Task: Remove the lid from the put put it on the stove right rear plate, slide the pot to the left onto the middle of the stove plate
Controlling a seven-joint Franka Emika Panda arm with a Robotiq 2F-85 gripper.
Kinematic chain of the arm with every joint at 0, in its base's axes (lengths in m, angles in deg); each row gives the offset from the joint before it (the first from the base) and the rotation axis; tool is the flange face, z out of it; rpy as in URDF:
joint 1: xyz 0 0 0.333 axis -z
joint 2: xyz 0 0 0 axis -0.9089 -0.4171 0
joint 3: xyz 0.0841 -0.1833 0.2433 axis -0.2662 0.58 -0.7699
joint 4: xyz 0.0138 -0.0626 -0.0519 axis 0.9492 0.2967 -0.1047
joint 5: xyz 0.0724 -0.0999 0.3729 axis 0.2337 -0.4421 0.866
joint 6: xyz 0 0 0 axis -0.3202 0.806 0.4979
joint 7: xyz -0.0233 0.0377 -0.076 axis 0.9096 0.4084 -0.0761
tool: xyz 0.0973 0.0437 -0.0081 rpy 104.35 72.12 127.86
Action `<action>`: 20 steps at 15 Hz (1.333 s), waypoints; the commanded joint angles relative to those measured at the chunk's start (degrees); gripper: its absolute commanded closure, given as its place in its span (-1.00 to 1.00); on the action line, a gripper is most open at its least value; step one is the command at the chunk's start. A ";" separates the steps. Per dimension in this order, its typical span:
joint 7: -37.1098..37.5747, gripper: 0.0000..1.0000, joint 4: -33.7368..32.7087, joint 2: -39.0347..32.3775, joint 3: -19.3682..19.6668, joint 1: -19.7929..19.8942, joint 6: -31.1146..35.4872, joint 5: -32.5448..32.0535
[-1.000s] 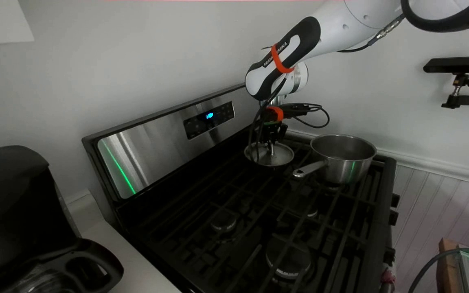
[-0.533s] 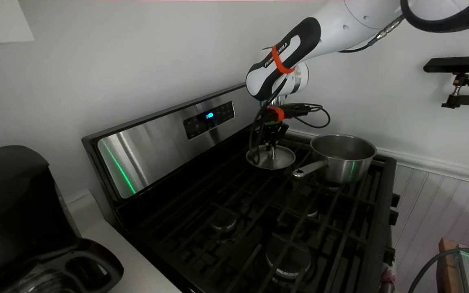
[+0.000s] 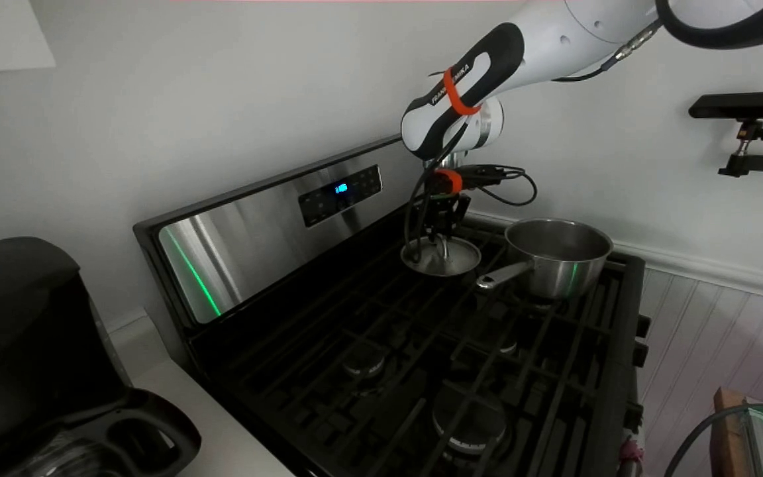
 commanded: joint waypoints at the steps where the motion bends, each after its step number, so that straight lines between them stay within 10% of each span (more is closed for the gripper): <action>1: -1.13 -0.51 2.30 4.76 -0.50 0.31 1.23 1.59; 5: 3.47 -1.00 7.72 12.43 0.29 -1.00 2.18 2.80; 11: 15.04 -1.00 20.18 24.74 3.34 -4.43 1.14 -0.84; 20: 10.38 -1.00 20.67 24.98 2.51 -3.28 -0.70 0.86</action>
